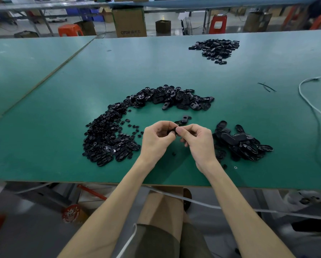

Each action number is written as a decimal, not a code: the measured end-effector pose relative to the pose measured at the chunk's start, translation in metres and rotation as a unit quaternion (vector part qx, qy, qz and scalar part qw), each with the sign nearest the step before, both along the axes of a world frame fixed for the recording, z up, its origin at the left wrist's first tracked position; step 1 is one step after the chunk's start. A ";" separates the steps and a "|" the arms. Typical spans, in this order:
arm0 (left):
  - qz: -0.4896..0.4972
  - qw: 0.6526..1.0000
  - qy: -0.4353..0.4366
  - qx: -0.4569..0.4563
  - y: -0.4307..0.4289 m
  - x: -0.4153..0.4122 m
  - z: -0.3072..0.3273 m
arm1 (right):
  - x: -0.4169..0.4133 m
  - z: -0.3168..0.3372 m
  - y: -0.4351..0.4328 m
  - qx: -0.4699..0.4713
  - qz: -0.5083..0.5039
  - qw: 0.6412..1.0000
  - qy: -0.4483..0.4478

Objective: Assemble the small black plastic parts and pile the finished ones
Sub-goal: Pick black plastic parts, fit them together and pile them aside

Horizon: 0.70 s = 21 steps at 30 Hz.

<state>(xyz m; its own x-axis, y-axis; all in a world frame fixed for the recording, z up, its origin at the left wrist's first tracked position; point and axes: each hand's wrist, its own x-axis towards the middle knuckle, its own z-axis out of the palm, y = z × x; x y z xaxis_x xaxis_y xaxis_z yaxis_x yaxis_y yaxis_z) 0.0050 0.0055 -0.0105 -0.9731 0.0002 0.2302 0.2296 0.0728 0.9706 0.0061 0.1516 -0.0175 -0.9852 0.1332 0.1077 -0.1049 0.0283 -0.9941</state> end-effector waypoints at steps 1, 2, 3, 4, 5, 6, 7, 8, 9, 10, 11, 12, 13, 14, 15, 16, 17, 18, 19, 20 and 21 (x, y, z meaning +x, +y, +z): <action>0.001 1.000 -0.001 0.000 0.000 0.000 0.000 | 0.000 0.000 0.000 0.002 0.000 1.000 0.000; 0.001 1.000 -0.002 0.001 0.000 0.000 0.000 | 0.000 -0.001 0.000 0.003 -0.001 1.000 0.000; -0.001 1.000 -0.003 0.004 -0.001 0.000 0.000 | 0.000 -0.001 0.000 0.000 -0.002 1.000 -0.001; -0.005 1.000 -0.004 0.010 -0.002 0.000 0.000 | 0.000 -0.001 0.001 -0.007 -0.004 1.000 -0.002; -0.012 1.000 -0.004 0.018 -0.003 0.000 0.000 | 0.000 -0.001 0.001 -0.016 -0.006 1.000 -0.003; -0.018 0.999 -0.005 0.027 -0.003 0.000 0.001 | 0.000 -0.001 0.001 -0.023 -0.008 1.000 -0.002; -0.024 0.999 -0.005 0.033 -0.004 0.000 0.001 | 0.000 -0.001 0.001 -0.026 -0.011 1.000 -0.001; -0.028 0.999 -0.005 0.034 -0.004 0.000 0.002 | 0.000 -0.001 0.001 -0.025 -0.013 1.000 -0.001; -0.029 0.999 -0.004 0.031 -0.003 0.001 0.002 | 0.000 -0.001 0.001 -0.025 -0.014 1.000 -0.001; -0.028 0.999 -0.004 0.027 -0.003 0.001 0.002 | 0.000 -0.001 0.001 -0.025 -0.015 1.000 -0.002; -0.025 0.999 -0.004 0.022 -0.003 0.001 0.002 | 0.001 0.000 0.001 -0.024 -0.015 1.000 -0.004; -0.020 1.000 -0.004 0.018 -0.002 0.001 0.002 | 0.001 0.000 0.000 -0.021 -0.014 1.000 -0.005; -0.014 1.000 -0.005 0.014 -0.002 0.000 0.002 | 0.001 0.000 0.000 -0.016 -0.014 1.000 -0.006; -0.009 1.000 -0.006 0.011 -0.002 0.000 0.001 | 0.001 0.000 0.000 -0.011 -0.014 1.000 -0.005; -0.006 1.000 -0.008 0.010 -0.001 0.000 0.001 | 0.001 0.000 0.000 -0.007 -0.015 1.000 -0.005; -0.004 1.000 -0.010 0.008 -0.001 0.001 0.002 | 0.001 0.001 0.000 -0.005 -0.015 1.000 -0.005; -0.005 1.000 -0.010 0.007 -0.001 0.001 0.002 | 0.001 0.001 0.000 -0.005 -0.014 1.000 -0.004; -0.006 1.000 -0.010 0.004 -0.001 0.001 0.002 | 0.001 0.001 0.000 -0.006 -0.014 1.000 -0.004; -0.006 1.000 -0.010 0.000 -0.001 0.001 0.002 | 0.001 0.001 0.000 -0.009 -0.015 1.000 -0.004; -0.006 1.000 -0.008 -0.004 -0.001 0.001 0.002 | 0.002 0.002 -0.001 -0.015 -0.018 1.000 -0.004; -0.005 1.000 -0.006 -0.008 -0.001 0.001 0.002 | 0.002 0.002 -0.001 -0.022 -0.023 0.999 -0.004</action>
